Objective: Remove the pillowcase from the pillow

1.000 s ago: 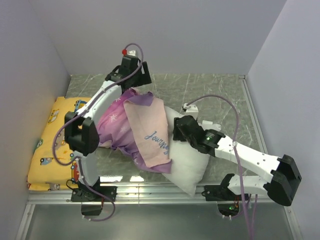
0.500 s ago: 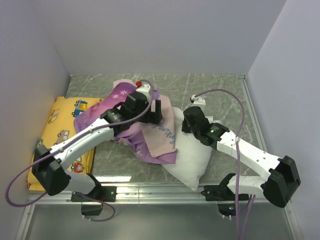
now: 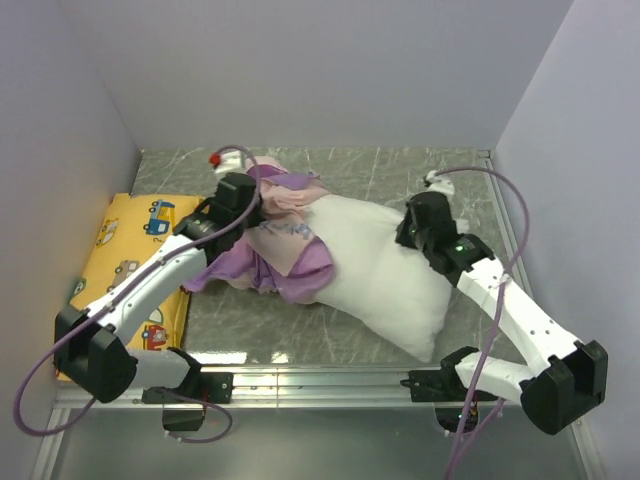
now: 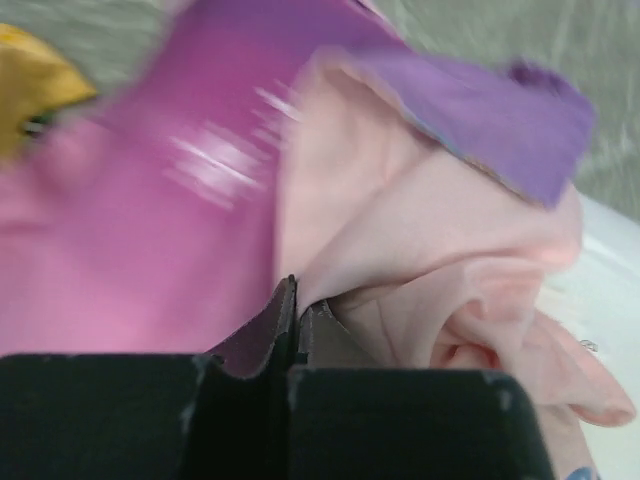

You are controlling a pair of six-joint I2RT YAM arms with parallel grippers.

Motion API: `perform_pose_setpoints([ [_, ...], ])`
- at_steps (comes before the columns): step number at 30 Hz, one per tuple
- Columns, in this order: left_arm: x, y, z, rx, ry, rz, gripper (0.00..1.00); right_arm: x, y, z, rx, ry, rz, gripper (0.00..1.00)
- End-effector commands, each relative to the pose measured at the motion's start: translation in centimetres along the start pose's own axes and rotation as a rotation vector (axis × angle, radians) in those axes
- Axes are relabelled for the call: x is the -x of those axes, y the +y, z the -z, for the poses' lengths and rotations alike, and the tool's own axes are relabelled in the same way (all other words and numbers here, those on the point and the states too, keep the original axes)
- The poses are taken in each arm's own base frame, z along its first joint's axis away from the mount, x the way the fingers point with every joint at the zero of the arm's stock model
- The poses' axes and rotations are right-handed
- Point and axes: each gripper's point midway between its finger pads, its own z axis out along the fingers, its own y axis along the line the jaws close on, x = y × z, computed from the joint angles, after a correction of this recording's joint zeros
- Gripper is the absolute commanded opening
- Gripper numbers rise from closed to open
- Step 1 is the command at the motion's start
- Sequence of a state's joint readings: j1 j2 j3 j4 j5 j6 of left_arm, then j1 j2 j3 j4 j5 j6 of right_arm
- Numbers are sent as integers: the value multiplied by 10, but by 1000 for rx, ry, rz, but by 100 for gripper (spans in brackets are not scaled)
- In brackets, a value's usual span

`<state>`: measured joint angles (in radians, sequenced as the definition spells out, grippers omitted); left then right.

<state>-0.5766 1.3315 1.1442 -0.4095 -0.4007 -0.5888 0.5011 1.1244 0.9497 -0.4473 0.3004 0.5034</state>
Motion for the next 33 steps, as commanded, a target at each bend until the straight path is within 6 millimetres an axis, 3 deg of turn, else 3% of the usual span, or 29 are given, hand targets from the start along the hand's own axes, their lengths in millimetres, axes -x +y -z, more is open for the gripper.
perform_pose_setpoints([
  [1,29,65,11,206,-111,87,1,62,-61,24,-181,-145,-44,0],
  [4,32,78,14,200,-148,144,0,79,-81,26,-206,-161,-85,0],
  [5,33,79,15,181,-160,160,1,79,-79,24,-186,-148,-86,0],
  [8,13,70,-1,129,-97,162,0,74,-69,17,-141,-108,-80,0],
  [9,5,59,-5,67,-63,157,1,71,-66,15,-128,-99,-74,5],
  [11,-9,53,-14,29,-46,174,0,69,-56,17,-104,-106,-55,25],
  [12,-21,49,-18,-5,-17,172,1,71,-54,20,-106,-117,-40,47],
  [13,-27,45,-21,-16,-4,175,0,75,-44,27,-78,-138,-24,57],
  [15,-34,38,-24,-43,7,171,1,88,-33,38,-54,-177,9,71],
  [19,-55,15,-29,-95,46,155,0,93,15,60,86,-192,101,78],
  [20,-57,10,-30,-108,46,155,1,80,44,67,167,-164,161,79],
  [21,-60,7,-31,-113,53,155,1,75,59,70,196,-151,189,79],
  [23,-65,4,-33,-110,64,148,0,40,88,66,220,-79,289,81],
  [24,-65,2,-34,-110,66,149,1,23,94,61,219,-42,317,81],
  [26,-65,4,-35,-97,64,148,0,-10,101,44,186,25,341,83],
  [28,-62,8,-34,-76,58,151,0,-41,88,20,115,81,336,84],
  [30,-58,15,-35,-39,40,156,1,-61,75,3,63,101,341,87],
  [33,-55,28,-38,-16,43,193,1,-74,66,-15,40,123,321,84],
])
